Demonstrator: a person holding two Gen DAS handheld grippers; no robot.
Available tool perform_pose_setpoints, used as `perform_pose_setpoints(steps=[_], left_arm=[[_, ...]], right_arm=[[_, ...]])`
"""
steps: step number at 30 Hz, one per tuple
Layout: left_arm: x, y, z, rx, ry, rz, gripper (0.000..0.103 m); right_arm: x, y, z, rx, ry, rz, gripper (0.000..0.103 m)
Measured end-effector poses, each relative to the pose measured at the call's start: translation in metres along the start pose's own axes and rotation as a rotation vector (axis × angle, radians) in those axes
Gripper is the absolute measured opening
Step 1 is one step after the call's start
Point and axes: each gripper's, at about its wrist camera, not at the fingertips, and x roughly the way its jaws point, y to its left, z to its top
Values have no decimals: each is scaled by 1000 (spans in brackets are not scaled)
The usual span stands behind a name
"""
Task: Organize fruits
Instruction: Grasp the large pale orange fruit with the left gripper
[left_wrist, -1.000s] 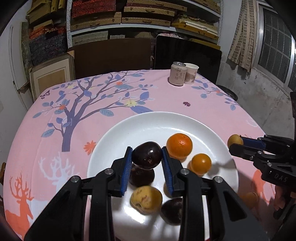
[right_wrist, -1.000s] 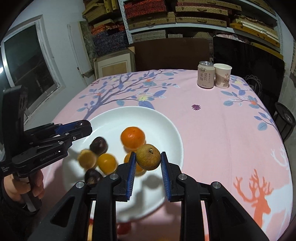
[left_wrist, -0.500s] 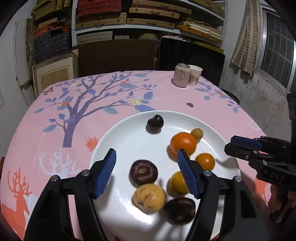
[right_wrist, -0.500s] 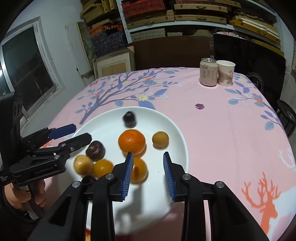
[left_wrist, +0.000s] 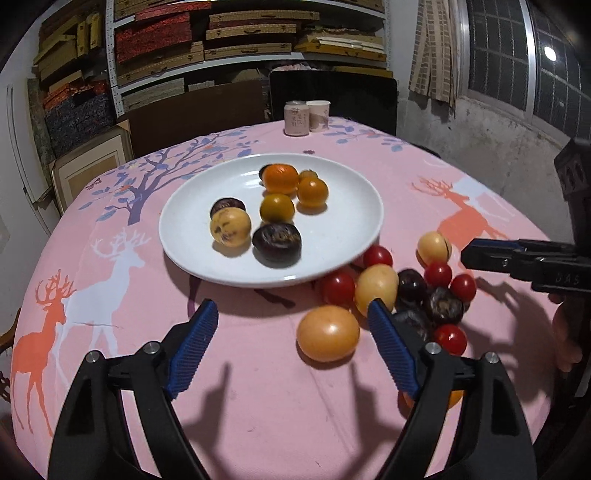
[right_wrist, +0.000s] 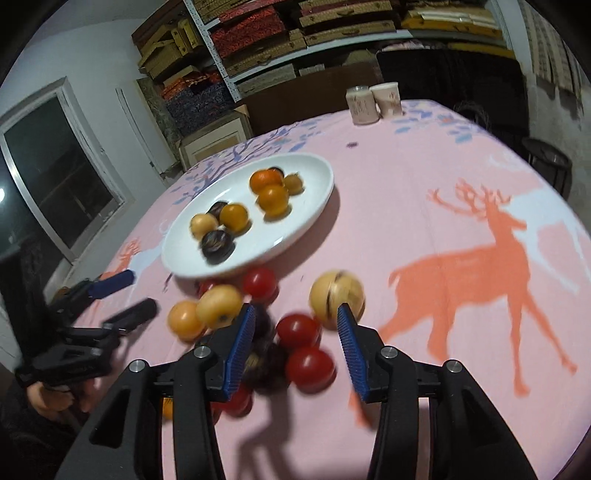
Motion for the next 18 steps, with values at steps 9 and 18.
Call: perform_pose_setpoints(steps=[9, 18], left_arm=[[40, -8, -3, 18, 145, -45, 54], [32, 21, -5, -128, 81, -147, 44]], right_arm=[[-20, 3, -12, -22, -25, -42, 47], [-5, -5, -2, -38, -2, -134, 47]])
